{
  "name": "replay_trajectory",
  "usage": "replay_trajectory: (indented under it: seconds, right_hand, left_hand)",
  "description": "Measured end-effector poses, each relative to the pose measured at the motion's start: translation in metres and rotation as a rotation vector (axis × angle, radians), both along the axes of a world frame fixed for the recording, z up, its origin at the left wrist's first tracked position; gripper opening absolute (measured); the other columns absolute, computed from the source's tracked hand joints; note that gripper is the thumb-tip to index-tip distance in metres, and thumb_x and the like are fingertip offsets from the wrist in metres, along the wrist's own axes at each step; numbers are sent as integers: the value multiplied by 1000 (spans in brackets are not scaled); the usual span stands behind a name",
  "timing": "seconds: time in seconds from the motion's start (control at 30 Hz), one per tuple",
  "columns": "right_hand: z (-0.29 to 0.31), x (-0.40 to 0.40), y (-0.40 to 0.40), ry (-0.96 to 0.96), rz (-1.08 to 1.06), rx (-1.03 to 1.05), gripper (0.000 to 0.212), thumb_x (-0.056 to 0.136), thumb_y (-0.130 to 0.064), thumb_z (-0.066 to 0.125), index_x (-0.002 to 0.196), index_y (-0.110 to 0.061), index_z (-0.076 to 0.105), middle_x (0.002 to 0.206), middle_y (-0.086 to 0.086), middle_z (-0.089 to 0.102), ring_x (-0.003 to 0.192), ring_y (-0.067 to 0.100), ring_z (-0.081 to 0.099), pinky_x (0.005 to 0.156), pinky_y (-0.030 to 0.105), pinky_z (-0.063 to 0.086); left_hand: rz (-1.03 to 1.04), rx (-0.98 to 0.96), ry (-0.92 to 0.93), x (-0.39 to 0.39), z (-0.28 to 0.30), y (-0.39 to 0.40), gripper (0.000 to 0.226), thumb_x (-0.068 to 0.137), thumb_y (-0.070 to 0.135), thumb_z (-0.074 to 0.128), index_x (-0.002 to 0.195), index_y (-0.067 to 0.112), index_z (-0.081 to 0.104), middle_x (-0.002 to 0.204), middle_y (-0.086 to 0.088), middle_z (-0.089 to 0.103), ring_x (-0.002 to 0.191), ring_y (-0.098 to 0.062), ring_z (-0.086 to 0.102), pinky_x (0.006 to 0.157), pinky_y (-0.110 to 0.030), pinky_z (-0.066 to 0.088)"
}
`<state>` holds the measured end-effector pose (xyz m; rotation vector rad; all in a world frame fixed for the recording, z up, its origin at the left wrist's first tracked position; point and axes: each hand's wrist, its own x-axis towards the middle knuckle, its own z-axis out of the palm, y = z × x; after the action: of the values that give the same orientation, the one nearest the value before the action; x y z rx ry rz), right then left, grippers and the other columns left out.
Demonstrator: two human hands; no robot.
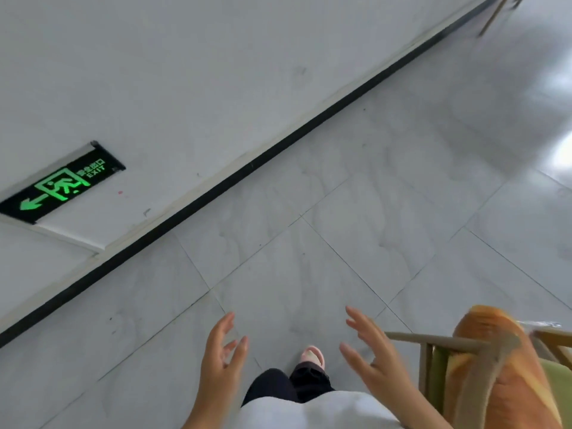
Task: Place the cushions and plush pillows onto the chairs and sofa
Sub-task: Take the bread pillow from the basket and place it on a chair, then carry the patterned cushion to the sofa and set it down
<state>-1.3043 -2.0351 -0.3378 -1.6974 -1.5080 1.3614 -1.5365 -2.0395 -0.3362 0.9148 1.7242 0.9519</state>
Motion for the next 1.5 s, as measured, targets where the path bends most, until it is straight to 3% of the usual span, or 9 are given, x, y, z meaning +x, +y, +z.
replay_trajectory:
  seconds: [0.2,0.5,0.67,0.83,0.97,1.03,1.17,1.33,1.5]
  right_hand:
    - [-9,44,115,36,-334,-2,62,44,-94,42,103,-78,33,111,-55,44,99,-24,50,81,-2,42]
    - [-2,74,385,-16,-675,204,54,51,-91,43,102,-80,27,109,-62,35,101,-30,43,84,-8,35]
    - [10,115,499,7,-950,186,56,48,-49,73,95,-70,51,92,-47,60,92,-18,58,79,1,44]
    - [-7,227,586,286,-1075,-21,66,59,-2,82,115,13,51,122,32,54,116,43,48,86,39,40]
    - [-9,323,662,239,-1081,102,60,81,16,54,123,-27,55,129,-6,59,122,21,50,73,9,44]
    - [4,365,721,85,-1039,208,76,73,-1,72,91,-71,51,95,-50,57,97,-14,57,75,-4,41]
    - [34,440,828,5,-1018,232,52,44,-89,51,93,-79,37,99,-59,45,92,-26,52,80,-7,38]
    - [23,523,938,44,-1085,275,54,42,-89,52,93,-81,36,100,-59,45,93,-28,51,80,-5,40]
    - [14,609,1038,26,-1188,281,48,39,-88,54,85,-81,40,94,-60,45,91,-30,49,75,-9,38]
  left_hand:
    - [-83,-7,47,17,-5,149,41,44,45,56,77,69,54,106,10,56,87,30,49,69,6,42]
    - [-483,103,-17,96,6,500,40,62,31,61,95,52,52,111,9,55,90,29,47,86,-13,41]
    - [-629,125,-11,178,0,648,42,56,18,59,94,34,52,109,-4,55,85,29,49,68,-6,47]
    - [-736,1,-59,270,-29,761,66,29,43,62,91,24,53,112,-17,53,83,16,56,71,-23,47]
    - [-698,-101,-196,347,-22,849,99,29,17,66,122,-12,44,128,-25,43,118,-31,44,65,-21,48]
    - [-700,-74,-227,394,-3,895,109,26,22,59,125,-16,36,122,-18,43,118,-32,45,69,-26,46]
    - [-697,17,-234,475,18,978,110,24,37,53,121,-13,42,113,-15,46,79,10,61,78,-31,46]
    - [-795,-114,-349,565,5,1098,118,18,33,72,122,-15,43,125,-17,47,116,-26,46,82,-42,43]
    - [-832,35,-224,688,4,1224,88,30,40,55,112,11,56,103,-3,57,83,14,58,65,-8,47]
